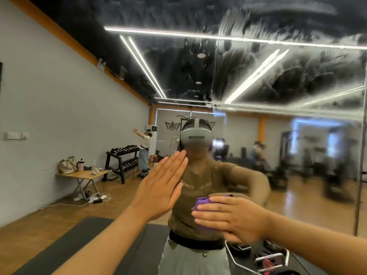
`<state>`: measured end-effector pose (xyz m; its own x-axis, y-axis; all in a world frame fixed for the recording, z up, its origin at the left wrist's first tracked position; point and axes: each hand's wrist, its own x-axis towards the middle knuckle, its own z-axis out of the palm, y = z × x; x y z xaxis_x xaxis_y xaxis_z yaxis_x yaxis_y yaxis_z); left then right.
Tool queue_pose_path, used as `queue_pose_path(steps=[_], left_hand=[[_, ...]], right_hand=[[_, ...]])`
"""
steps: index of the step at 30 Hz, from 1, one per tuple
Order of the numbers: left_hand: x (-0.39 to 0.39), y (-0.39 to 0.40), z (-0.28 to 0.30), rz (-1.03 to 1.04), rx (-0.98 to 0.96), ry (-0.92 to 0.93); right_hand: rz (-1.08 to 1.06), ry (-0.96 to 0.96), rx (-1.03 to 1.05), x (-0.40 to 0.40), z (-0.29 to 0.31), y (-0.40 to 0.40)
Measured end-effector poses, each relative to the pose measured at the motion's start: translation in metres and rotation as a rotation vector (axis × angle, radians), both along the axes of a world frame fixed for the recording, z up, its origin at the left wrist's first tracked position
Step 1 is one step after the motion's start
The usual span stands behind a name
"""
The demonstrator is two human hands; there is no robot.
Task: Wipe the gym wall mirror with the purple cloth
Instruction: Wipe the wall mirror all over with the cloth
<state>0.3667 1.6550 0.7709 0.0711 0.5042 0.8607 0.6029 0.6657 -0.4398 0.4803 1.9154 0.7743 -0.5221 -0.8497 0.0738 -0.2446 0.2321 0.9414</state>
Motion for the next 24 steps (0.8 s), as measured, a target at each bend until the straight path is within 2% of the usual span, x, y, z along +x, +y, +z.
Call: queue_pose_path(steps=[2,5,8,11,14,20,24], left_hand=[[-0.001,-0.002,0.000,0.006,-0.012,0.001],[-0.002,-0.001,0.001,0.000,-0.010,0.001],[-0.004,0.000,0.000,-0.002,-0.001,-0.002],[-0.001,0.001,0.000,-0.010,0.007,0.001],[0.004,0.001,-0.001,-0.014,0.007,-0.015],[0.005,-0.006,0.002,-0.005,-0.011,-0.028],[0.010,-0.008,-0.004,-0.004,0.007,-0.069]], right_hand=[[0.022,-0.017,-0.029,-0.003,0.033,-0.002],[0.054,0.036,-0.215,-0.006,0.104,-0.010],[0.047,0.235,-0.448,-0.006,0.180,-0.024],[0.003,0.380,-0.768,-0.010,0.215,-0.043],[0.030,0.422,-0.881,-0.020,0.197,-0.056],[0.027,0.302,-0.552,-0.019,0.090,-0.042],[0.011,0.208,-0.433,-0.005,0.017,-0.025]])
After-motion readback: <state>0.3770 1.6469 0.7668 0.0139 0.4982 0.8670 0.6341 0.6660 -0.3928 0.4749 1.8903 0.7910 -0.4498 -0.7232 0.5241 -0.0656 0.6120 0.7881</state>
